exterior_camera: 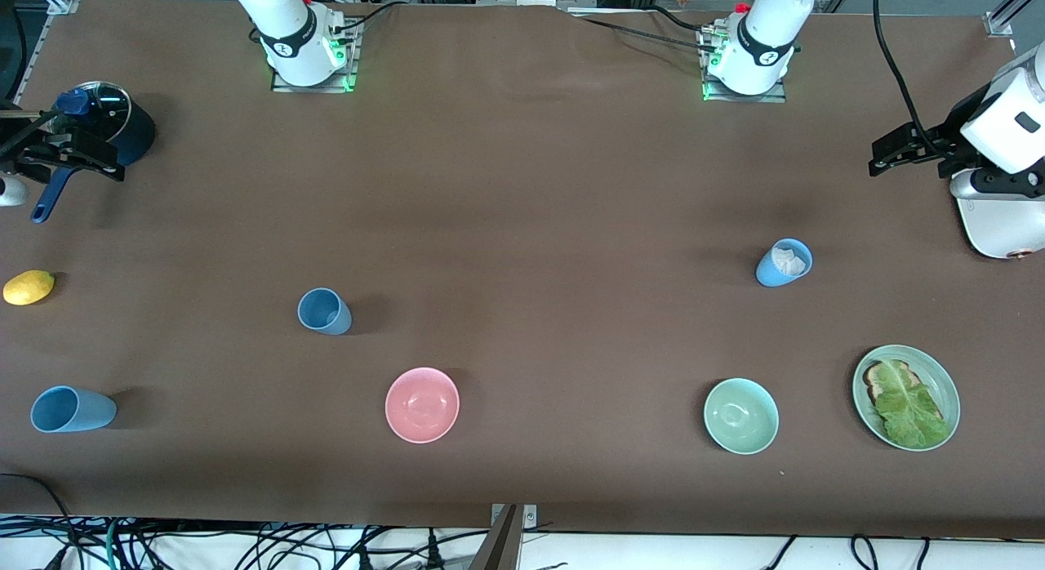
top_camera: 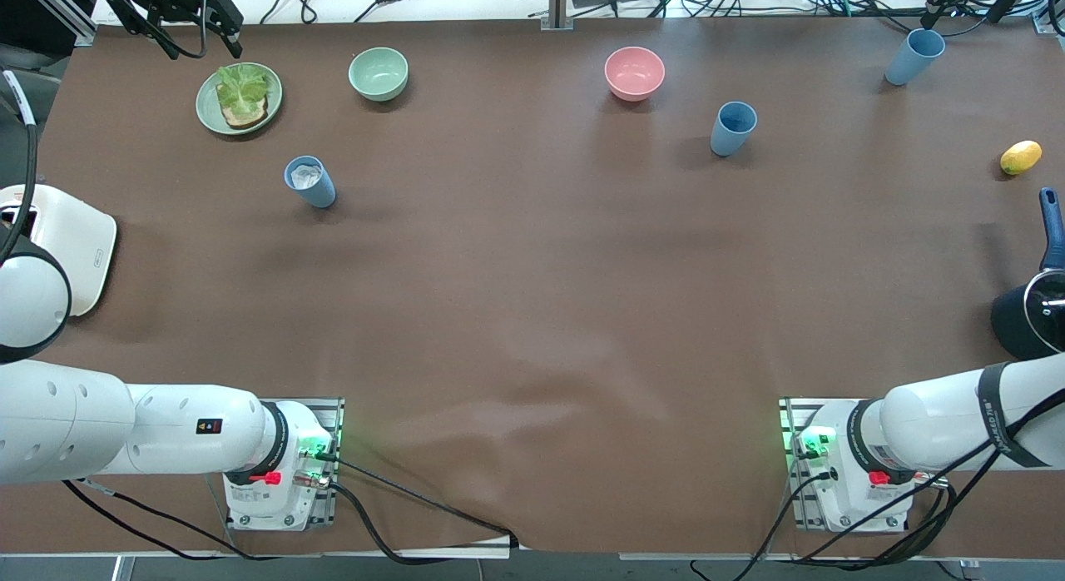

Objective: Stack blue cups with both arms

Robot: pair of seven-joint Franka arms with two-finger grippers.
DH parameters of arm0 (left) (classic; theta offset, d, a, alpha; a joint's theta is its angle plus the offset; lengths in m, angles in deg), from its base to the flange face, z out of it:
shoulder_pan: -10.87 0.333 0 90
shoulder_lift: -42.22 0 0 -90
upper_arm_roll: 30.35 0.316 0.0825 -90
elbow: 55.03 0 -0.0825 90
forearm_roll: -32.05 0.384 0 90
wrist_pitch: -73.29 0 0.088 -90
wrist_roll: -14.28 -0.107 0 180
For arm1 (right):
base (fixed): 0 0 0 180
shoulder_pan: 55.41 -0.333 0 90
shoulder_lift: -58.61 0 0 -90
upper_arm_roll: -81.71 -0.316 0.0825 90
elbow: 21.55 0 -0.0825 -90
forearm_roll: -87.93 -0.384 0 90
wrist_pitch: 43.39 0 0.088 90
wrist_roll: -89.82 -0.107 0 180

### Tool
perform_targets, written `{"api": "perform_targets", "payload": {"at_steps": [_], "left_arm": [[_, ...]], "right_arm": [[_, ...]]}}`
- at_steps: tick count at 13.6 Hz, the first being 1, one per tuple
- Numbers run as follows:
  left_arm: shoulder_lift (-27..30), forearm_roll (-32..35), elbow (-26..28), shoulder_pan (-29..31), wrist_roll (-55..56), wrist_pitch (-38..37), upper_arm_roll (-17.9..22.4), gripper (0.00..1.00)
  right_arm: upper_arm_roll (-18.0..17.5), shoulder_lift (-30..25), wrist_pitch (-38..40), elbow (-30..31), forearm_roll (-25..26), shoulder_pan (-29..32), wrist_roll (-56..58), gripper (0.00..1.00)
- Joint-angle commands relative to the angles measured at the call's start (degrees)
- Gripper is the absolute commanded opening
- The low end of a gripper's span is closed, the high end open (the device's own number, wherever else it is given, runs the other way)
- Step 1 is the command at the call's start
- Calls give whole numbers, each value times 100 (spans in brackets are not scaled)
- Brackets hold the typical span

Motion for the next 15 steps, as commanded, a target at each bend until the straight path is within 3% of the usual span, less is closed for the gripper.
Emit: {"api": "perform_targets", "payload": {"at_steps": [1, 11, 15], "left_arm": [[-116, 88, -99, 30, -124, -59, -2, 100], [-186, 97, -161, 56, -141, -59, 7, 100], [-694, 342, -109, 346, -473, 458, 7, 100]], "right_arm": [[-26, -35, 69, -50, 57, 10, -78, 100], [-17, -35, 78, -50, 56, 10, -60, 100], [-17, -44, 78, -67, 22, 10, -69, 100]]}}
